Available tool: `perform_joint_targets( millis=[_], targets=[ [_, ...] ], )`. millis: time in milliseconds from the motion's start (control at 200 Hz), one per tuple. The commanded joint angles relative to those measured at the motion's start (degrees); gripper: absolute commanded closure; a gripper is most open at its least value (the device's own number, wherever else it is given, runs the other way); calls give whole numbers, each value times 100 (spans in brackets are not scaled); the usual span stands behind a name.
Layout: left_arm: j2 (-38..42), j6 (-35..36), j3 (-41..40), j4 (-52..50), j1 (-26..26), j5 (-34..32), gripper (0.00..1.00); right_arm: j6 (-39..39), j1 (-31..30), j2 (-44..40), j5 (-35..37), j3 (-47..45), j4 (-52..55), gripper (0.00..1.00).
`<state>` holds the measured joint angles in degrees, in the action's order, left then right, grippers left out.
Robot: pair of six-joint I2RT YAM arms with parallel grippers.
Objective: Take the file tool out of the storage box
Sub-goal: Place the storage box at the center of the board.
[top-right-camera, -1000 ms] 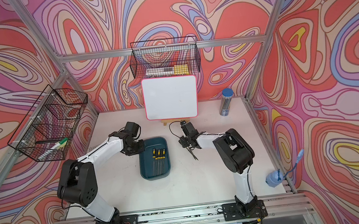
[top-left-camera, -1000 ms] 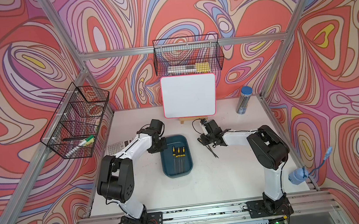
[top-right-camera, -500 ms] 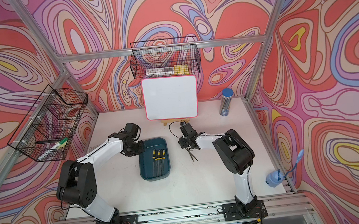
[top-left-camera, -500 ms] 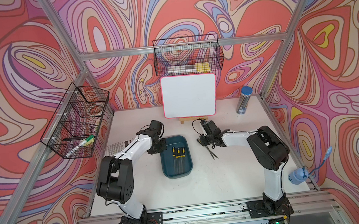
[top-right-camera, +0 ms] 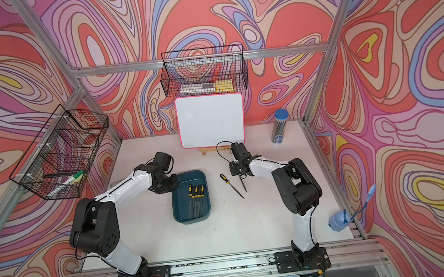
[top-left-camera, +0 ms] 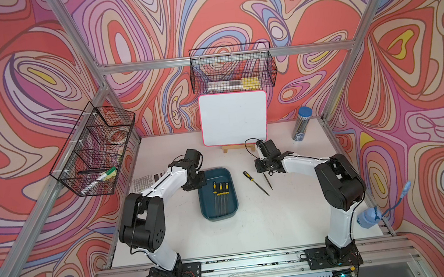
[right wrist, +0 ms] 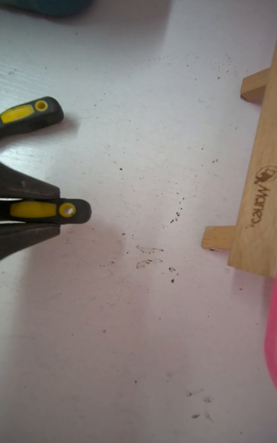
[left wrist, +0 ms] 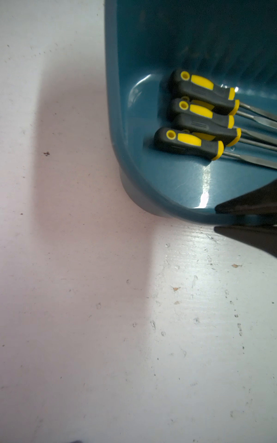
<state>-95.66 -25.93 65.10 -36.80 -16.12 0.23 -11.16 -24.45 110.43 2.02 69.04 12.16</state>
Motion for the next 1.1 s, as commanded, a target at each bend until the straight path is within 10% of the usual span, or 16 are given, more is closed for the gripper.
perform_joint_targets(
  millis=[0,751,1097],
  targets=[
    [180,66,-103,11,39,-32,88,49,1,142,79,-79,17,83],
    [458,22,-112,265,48,250,68,-185,-55,-227,154,-260,-276,46],
    [583,-16,-175,322,50,217,67,-292,-733,-165,-190,65,-313,50]
  ],
)
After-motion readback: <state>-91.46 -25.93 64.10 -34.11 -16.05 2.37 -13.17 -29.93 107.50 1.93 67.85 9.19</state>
